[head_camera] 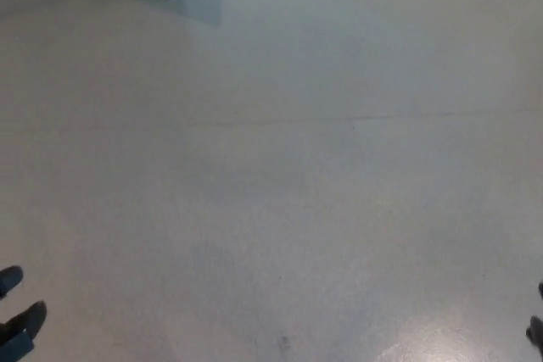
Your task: The robot walks towards an open cabinet and lifts its left hand to push the door towards the right to close it.
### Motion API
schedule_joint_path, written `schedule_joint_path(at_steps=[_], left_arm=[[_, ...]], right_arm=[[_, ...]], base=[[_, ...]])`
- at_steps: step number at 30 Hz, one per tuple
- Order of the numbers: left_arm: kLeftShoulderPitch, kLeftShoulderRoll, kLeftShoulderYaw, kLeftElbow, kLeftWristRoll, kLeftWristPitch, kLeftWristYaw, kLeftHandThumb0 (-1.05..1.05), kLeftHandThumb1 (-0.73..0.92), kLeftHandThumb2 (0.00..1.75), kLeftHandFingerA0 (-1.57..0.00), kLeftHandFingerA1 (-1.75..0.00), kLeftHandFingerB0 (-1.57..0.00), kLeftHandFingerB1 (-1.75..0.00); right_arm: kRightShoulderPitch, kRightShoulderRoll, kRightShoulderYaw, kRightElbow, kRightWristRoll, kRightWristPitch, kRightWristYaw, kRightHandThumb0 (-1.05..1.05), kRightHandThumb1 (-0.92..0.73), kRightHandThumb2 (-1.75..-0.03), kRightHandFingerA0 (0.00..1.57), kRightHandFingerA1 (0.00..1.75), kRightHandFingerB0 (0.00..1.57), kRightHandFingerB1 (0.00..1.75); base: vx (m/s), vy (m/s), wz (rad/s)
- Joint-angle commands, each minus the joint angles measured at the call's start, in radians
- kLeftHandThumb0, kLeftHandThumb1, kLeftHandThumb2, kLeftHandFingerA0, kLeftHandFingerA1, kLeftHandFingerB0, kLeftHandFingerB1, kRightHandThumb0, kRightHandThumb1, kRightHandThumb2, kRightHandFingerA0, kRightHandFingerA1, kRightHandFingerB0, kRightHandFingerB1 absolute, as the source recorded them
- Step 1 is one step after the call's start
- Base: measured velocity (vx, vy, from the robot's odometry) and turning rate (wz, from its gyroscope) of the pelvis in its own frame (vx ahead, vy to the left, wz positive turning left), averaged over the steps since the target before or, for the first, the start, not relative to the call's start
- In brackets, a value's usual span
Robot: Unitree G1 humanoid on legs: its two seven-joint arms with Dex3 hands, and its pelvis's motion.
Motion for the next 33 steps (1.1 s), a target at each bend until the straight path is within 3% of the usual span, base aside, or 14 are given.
schedule_joint_path(at_steps=[1,18,33], left_arm=[[0.017,0.003,-0.023,-0.012,0.005,-0.045,-0.009,-0.16,0.55,0.56,-0.53,-0.45,-0.47,-0.43],[0.076,0.008,-0.076,0.007,0.031,-0.083,-0.005,-0.15,0.59,0.57,-0.53,-0.44,-0.51,-0.44],[0.098,0.011,-0.12,0.005,0.045,-0.11,0.011,-0.2,0.59,0.58,-0.57,-0.45,-0.54,-0.44]], right_arm=[[0.017,-0.028,0.005,0.003,-0.02,-0.046,-0.03,-0.35,-0.69,-0.6,0.61,0.43,0.46,0.38],[0.096,-0.04,0.056,0.02,-0.052,-0.09,-0.043,-0.37,-0.7,-0.6,0.56,0.42,0.43,0.38],[0.116,-0.045,0.069,0.04,-0.054,-0.103,-0.042,-0.32,-0.7,-0.61,0.57,0.44,0.43,0.38]], base=[[-0.22,0.03,-0.1],[0.13,0.196,-0.04],[0.31,-0.17,0.17]])
